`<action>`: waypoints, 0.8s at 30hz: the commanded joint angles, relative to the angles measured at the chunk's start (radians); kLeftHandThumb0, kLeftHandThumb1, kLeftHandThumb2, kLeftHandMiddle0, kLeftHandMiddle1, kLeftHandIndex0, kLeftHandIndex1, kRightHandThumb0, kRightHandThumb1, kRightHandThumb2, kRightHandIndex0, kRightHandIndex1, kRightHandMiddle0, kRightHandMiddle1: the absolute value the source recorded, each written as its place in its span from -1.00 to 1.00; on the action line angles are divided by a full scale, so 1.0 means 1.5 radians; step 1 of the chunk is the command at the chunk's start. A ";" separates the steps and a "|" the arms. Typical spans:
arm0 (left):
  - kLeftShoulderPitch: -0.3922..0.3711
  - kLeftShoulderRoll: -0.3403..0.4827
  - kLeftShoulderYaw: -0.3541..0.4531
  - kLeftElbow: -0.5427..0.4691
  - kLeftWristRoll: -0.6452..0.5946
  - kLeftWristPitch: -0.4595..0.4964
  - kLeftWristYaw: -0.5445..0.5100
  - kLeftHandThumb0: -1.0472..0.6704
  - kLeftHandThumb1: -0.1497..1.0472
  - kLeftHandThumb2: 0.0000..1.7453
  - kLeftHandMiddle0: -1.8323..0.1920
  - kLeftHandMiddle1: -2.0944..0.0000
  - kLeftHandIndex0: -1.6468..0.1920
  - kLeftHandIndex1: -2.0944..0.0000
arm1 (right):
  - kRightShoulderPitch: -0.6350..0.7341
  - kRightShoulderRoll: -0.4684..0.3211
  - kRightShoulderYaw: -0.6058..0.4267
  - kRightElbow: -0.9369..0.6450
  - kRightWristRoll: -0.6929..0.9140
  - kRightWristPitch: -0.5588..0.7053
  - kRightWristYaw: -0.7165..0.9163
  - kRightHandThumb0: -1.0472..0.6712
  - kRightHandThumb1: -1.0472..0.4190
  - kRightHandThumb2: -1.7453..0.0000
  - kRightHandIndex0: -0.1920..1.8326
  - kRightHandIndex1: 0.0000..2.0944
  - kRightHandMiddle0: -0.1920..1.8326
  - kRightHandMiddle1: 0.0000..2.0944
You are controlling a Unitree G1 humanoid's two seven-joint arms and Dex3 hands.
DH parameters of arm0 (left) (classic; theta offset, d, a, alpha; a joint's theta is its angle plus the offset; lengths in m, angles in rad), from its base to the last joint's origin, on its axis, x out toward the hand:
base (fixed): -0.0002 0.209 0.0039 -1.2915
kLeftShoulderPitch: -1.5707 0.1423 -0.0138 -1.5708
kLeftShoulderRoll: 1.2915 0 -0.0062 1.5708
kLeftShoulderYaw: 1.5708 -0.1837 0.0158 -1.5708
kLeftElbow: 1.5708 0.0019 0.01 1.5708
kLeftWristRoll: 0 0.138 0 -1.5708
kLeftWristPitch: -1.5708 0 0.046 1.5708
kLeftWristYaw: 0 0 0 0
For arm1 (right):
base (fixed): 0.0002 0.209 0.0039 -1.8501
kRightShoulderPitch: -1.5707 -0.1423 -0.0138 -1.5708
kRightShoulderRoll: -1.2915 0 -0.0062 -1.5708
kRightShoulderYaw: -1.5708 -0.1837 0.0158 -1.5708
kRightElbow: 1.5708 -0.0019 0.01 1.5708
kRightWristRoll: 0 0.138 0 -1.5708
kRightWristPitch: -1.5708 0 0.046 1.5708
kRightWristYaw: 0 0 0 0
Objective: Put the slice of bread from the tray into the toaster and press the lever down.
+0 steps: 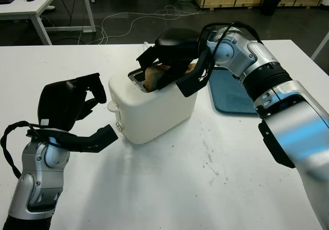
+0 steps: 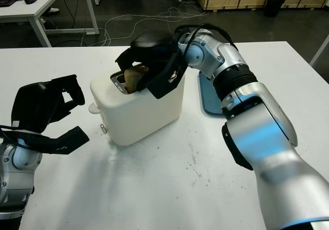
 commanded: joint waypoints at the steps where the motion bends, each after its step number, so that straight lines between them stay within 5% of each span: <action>1: 0.003 0.001 -0.002 0.003 0.004 -0.001 0.001 0.35 0.75 -1.00 -0.10 -0.67 -0.04 -0.60 | -0.019 -0.007 -0.003 -0.012 -0.009 -0.002 -0.024 -0.65 -0.83 0.88 -0.71 0.02 -0.35 -0.62; 6: 0.001 0.001 -0.002 0.006 0.004 -0.001 0.001 0.34 0.75 -1.00 -0.10 -0.67 -0.04 -0.60 | -0.026 -0.025 -0.001 0.002 -0.027 0.000 -0.081 -0.60 -0.83 0.85 -0.78 0.04 -0.40 -0.63; 15: -0.007 0.005 -0.005 0.004 0.007 0.005 -0.010 0.34 0.75 -1.00 -0.09 -0.67 -0.04 -0.59 | -0.049 -0.068 -0.001 0.024 -0.055 0.019 -0.133 -0.58 -0.83 0.86 -0.81 -0.24 -0.45 -0.75; 24: -0.012 0.005 -0.004 0.007 0.007 -0.002 -0.005 0.37 0.72 -1.00 -0.10 -0.67 -0.07 -0.56 | -0.038 -0.126 -0.018 0.025 -0.069 0.045 -0.234 -0.44 -0.83 0.84 -0.71 -0.22 -0.37 -0.78</action>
